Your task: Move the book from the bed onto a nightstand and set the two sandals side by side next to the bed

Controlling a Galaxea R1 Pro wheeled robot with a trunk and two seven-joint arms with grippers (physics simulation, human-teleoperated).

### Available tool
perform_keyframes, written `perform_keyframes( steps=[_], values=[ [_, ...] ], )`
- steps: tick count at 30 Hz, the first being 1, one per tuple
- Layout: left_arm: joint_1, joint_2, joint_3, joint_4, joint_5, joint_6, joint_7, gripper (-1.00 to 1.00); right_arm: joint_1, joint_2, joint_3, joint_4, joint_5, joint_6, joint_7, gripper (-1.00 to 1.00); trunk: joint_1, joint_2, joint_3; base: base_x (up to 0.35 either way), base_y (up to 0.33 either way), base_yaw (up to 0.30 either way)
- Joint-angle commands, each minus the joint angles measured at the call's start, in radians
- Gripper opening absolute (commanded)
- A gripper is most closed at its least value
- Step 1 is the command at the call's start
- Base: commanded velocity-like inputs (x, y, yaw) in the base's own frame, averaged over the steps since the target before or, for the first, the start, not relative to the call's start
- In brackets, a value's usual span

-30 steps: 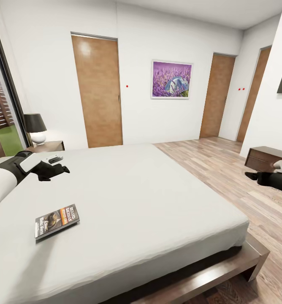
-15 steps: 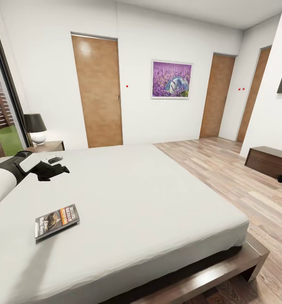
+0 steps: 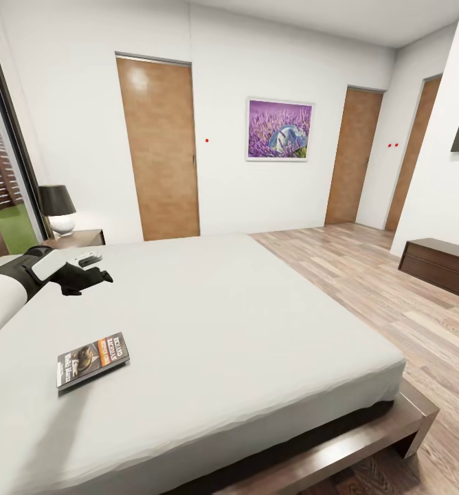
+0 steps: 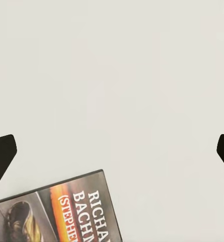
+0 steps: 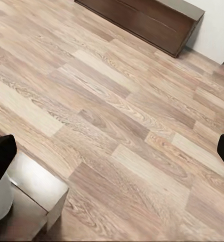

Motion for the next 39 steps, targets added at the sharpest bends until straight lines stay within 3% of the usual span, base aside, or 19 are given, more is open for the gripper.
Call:
perform_keyframes(
  steps=[1, 5, 13, 20, 39],
  values=[
    [-0.001, 0.001, -0.006, -0.002, 0.009, 0.003, 0.005, 1.00, -0.001, 0.000, 0.000, 0.000, 0.004, 0.005, 0.001, 1.00, 0.000, 0.000, -0.001, 0.000, 0.000, 0.000],
    [-0.001, -0.002, -0.007, -0.002, -0.011, 0.003, 0.005, 1.00, 0.012, -0.001, -0.027, 0.075, 0.049, 0.005, -0.029, 1.00, 0.000, 0.000, -0.001, 0.000, 0.000, 0.000],
    [-0.001, -0.008, -0.006, -0.002, -0.081, 0.004, 0.004, 1.00, 0.053, 0.000, -0.038, 0.138, 0.071, 0.005, -0.041, 1.00, 0.000, 0.000, -0.001, 0.000, 0.000, 0.000],
    [-0.001, -0.009, -0.006, -0.002, -0.095, 0.005, 0.004, 1.00, 0.087, 0.000, -0.039, 0.149, 0.075, 0.005, -0.042, 1.00, 0.000, 0.000, -0.001, 0.000, 0.000, 0.000],
    [-0.002, -0.008, -0.006, -0.002, -0.100, 0.050, 0.004, 1.00, 0.106, -0.004, -0.040, 0.152, 0.079, 0.005, -0.044, 1.00, 0.000, 0.000, -0.001, 0.000, 0.000, 0.000]
  ],
)
